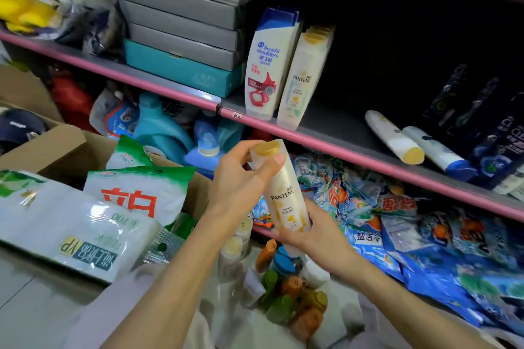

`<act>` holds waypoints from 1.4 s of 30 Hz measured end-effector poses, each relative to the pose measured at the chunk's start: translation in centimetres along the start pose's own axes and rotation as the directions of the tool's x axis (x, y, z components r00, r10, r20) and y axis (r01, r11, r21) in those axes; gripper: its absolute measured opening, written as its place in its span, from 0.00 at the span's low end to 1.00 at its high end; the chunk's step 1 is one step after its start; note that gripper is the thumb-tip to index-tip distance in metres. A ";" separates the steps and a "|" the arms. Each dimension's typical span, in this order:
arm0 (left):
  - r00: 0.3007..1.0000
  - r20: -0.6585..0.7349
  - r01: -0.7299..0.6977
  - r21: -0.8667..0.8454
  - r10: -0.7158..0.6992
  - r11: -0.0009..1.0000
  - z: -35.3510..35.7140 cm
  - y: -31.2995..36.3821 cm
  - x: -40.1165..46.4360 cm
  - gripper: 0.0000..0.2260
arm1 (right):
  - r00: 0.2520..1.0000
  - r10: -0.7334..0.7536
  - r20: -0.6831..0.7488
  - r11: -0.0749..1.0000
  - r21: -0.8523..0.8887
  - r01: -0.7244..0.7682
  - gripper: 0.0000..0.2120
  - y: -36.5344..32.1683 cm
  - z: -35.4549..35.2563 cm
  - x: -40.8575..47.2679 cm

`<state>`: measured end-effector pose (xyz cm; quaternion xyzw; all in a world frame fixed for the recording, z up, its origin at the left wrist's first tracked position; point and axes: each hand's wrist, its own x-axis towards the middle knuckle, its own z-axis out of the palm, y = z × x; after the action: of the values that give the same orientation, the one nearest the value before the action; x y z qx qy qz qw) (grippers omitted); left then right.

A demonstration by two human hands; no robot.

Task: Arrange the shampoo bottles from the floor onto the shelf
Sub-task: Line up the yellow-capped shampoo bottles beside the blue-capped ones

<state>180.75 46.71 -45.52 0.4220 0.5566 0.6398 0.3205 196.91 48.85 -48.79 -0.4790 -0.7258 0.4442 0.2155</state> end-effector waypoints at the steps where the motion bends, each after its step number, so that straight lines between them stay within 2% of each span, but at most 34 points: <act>1: 0.999 0.016 -0.029 -0.014 0.029 0.999 0.1 0.1 -0.1 0.11 | 1.000 -0.004 -0.007 0.999 0.035 0.005 0.20 0.0 0.4 -0.3; 5: 0.980 0.170 -0.101 -0.027 0.104 0.995 0.6 0.1 -0.6 0.24 | 0.999 0.025 -0.033 0.978 0.209 -0.017 0.18 -0.6 1.4 -1.5; 7: 0.972 0.204 -0.126 0.025 0.119 0.992 1.1 0.0 -0.9 0.27 | 0.998 0.051 -0.046 0.964 0.262 -0.037 0.17 -1.1 1.7 -1.8; 16: 0.979 0.138 -0.151 0.001 0.150 0.989 2.1 0.0 -0.9 0.23 | 0.995 0.072 -0.066 0.970 0.236 -0.054 0.15 -1.9 1.7 -2.3; 20: 0.980 0.153 -0.127 -0.009 0.127 0.992 2.1 -0.1 -0.6 0.22 | 0.998 0.070 0.000 0.982 0.175 -0.069 0.16 -1.7 0.8 -2.3; 23: 0.964 0.190 -0.193 0.019 0.186 0.981 2.6 -0.1 -0.3 0.22 | 0.999 0.048 0.009 0.994 0.103 -0.049 0.17 -1.7 -0.9 -1.9; 26: 0.946 0.236 -0.227 -0.012 0.224 0.974 4.0 0.2 0.5 0.28 | 0.999 0.027 -0.042 0.997 0.075 -0.024 0.19 -1.9 -3.1 -1.1; 29: 0.953 0.258 -0.132 -0.122 0.160 0.984 5.6 0.1 2.2 0.33 | 0.990 -0.046 -0.134 0.993 0.105 0.061 0.18 -2.6 -5.2 0.6; 32: 0.946 0.317 -0.045 -0.092 0.072 0.995 6.9 -0.3 4.2 0.28 | 0.953 -0.107 -0.284 0.960 0.219 0.173 0.19 -3.4 -7.4 3.8; 36: 0.921 0.387 0.028 0.020 -0.033 0.999 8.0 -1.2 6.0 0.26 | 0.883 -0.157 -0.443 0.936 0.218 0.276 0.20 -4.0 -10.3 9.2; 38: 0.914 0.402 0.033 0.059 -0.054 0.998 8.6 -1.2 6.7 0.27 | 0.860 -0.187 -0.474 0.942 0.164 0.294 0.19 -3.8 -11.1 11.5; 42: 0.921 0.389 -0.038 0.099 -0.003 0.994 9.8 -0.8 7.3 0.29 | 0.863 -0.205 -0.462 0.949 0.121 0.290 0.18 -2.8 -11.4 14.8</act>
<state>186.32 57.62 -44.71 0.5617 0.5110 0.5161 0.3962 197.25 66.60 -42.26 -0.4478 -0.6683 0.3576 0.4743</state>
